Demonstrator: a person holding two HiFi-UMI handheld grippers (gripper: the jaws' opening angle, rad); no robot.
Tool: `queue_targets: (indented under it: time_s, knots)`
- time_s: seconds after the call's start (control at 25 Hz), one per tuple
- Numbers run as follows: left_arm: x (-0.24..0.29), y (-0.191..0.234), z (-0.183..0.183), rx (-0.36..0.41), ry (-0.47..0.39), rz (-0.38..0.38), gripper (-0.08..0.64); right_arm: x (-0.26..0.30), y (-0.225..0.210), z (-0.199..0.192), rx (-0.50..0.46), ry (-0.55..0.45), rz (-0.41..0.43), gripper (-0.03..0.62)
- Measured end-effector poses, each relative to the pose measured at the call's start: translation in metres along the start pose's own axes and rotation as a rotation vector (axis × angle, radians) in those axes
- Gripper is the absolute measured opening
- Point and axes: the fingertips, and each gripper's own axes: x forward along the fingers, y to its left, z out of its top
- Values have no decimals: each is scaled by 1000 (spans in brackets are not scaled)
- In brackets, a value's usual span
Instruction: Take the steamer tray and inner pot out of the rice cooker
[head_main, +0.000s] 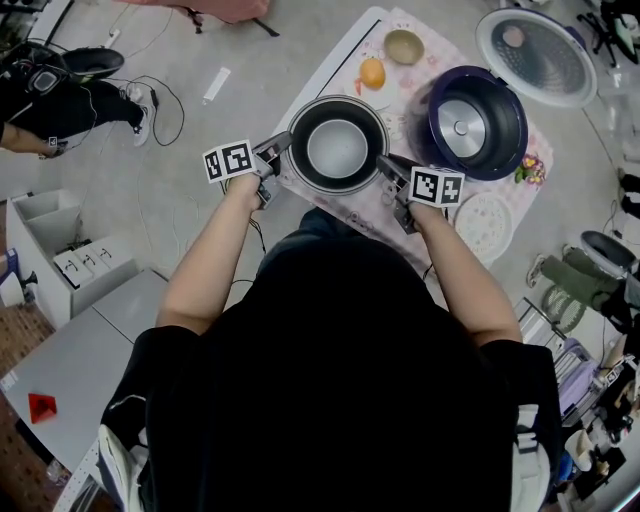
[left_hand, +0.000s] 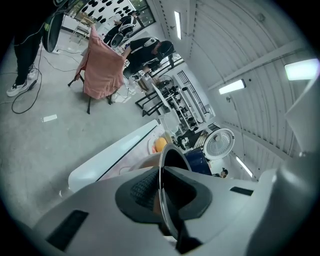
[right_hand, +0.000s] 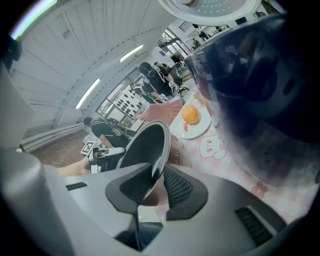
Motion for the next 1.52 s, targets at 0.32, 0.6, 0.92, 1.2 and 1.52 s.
queue_targets:
  time_s: [0.32,0.6,0.92,1.2,1.52]
  knots:
    - [-2,-2,9,83,-32,33,76,1,-3,1,-251,56,-111,150]
    - [-8,-15,32,218,-49,68,153,-8,11,25,-353,17,-124,183]
    - [-13,-49,55,396,-84,124,212,-38,45,55,-415,-53,-97,181]
    - [-5,-99,68,501,-97,67,217,-80,68,89,-423,-167,-86,202]
    - [29,-182,64,684,-55,-68,224,-145,65,122,-415,-298,-154,206]
